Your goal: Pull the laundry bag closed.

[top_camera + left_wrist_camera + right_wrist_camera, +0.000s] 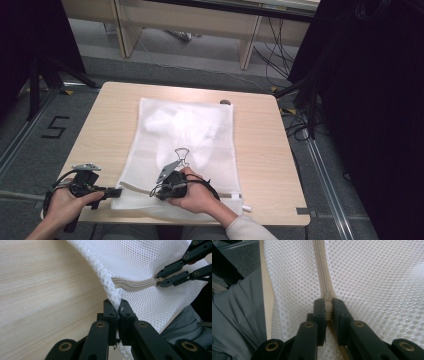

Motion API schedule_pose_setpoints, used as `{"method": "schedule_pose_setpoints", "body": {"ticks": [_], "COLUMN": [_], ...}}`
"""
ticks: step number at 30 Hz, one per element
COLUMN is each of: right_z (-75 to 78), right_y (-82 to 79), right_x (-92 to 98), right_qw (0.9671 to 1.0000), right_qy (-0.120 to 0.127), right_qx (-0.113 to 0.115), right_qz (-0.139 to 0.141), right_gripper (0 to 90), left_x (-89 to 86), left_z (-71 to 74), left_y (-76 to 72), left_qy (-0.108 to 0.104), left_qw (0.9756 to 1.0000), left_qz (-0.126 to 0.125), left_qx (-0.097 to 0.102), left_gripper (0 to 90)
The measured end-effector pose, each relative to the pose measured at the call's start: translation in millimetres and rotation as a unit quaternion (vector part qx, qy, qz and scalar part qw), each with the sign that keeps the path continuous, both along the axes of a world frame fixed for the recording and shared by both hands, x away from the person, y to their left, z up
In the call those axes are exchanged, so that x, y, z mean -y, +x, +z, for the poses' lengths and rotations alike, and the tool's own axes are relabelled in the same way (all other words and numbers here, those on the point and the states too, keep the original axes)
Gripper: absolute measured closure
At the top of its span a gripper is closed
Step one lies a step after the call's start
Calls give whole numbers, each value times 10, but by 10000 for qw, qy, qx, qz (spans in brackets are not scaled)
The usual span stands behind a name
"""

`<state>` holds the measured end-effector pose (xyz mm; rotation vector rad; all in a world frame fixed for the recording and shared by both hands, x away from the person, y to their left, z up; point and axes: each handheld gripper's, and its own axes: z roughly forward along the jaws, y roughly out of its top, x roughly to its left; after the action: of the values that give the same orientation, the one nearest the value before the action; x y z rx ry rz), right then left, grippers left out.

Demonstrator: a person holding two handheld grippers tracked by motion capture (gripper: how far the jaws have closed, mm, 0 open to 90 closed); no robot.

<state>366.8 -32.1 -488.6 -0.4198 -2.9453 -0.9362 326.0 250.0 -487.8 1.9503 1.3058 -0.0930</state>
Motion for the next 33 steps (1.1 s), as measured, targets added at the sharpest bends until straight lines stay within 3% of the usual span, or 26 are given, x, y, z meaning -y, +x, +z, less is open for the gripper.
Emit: {"method": "schedule_pose_setpoints", "body": {"ticks": [6,13,17,33], "right_z": [7,15,10,15], "right_y": [-3,-5,-6,12], "right_x": [14,26,36,131], "right_qw": [10000,10000,10000,10000], "right_qy": [-45,-19,-24,-40], "right_qx": [25,29,25,10], "right_qz": [-20,-13,-43,-86], "right_gripper": [827,827,827,827], "left_x": [10,0,5,-1], "left_z": [-3,3,-9,-8], "left_y": [-7,-2,-5,-3], "left_qy": [19,-10,-32,-15], "left_qw": [9999,10000,9999,9999], "left_qz": [81,8,110,93], "left_qx": [64,9,112,101], "left_gripper": [858,857,857,857]}}
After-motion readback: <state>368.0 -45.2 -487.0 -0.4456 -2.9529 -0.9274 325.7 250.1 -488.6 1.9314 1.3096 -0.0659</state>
